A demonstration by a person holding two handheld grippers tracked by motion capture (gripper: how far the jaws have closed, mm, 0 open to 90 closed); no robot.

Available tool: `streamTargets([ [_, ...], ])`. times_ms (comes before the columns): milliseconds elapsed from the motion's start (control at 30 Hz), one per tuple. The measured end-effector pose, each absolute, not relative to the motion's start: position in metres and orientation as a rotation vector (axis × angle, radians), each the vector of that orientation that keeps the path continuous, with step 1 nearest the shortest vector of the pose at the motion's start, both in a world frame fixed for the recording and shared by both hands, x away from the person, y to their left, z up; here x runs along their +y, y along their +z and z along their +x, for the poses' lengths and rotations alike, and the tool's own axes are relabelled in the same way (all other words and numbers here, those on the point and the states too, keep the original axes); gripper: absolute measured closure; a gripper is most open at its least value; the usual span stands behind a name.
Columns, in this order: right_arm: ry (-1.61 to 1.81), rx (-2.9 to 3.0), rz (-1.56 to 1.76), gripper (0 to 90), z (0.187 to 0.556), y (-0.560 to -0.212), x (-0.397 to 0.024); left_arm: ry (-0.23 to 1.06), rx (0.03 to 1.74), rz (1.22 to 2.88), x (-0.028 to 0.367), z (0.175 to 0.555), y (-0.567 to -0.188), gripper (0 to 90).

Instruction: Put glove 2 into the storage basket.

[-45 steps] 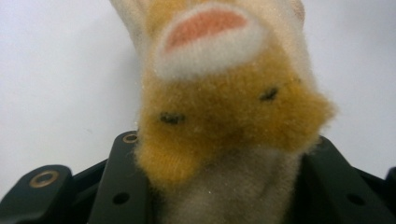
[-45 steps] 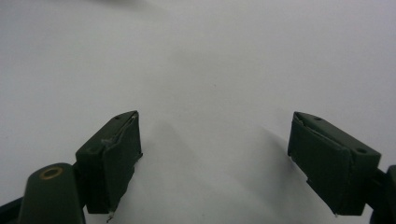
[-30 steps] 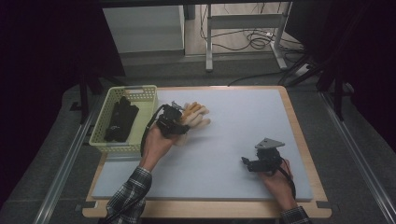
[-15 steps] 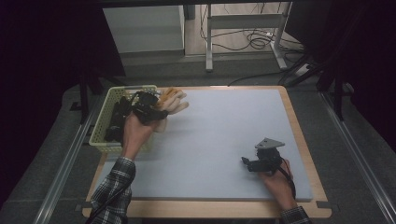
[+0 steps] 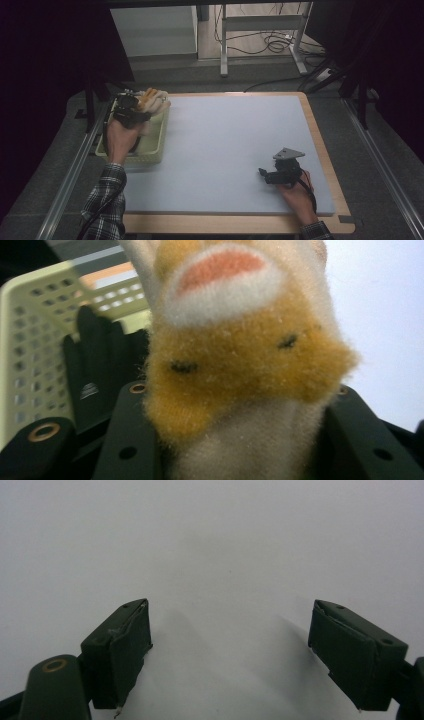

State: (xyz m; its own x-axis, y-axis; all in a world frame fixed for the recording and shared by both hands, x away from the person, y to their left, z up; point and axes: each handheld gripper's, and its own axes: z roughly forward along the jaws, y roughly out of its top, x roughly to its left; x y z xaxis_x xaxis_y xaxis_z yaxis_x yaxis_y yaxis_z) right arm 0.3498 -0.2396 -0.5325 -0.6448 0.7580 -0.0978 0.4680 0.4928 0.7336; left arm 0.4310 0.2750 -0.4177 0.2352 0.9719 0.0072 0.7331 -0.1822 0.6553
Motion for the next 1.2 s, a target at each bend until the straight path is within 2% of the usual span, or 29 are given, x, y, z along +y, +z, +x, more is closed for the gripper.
streamTargets([
  [367,0.964,2.332,1.019,16.8,0.350,-0.533,-0.240,0.564,1.676,1.987,0.300,0.446,-0.449,55.1],
  [867,0.963,2.331,1.017,16.8,0.350,-0.533,-0.240,0.446,1.725,2.182,0.266,0.483,-0.495,52.0],
  [967,0.964,2.331,1.018,16.8,0.350,-0.533,-0.240,0.373,1.750,2.215,0.262,0.488,-0.504,47.7],
  [1067,0.964,2.331,1.018,16.8,0.350,-0.533,-0.240,0.310,1.770,2.222,0.264,0.491,-0.509,28.5],
  [1200,0.963,2.331,1.017,16.8,0.350,-0.533,-0.240,0.283,1.746,2.190,0.271,0.489,-0.504,19.6],
])
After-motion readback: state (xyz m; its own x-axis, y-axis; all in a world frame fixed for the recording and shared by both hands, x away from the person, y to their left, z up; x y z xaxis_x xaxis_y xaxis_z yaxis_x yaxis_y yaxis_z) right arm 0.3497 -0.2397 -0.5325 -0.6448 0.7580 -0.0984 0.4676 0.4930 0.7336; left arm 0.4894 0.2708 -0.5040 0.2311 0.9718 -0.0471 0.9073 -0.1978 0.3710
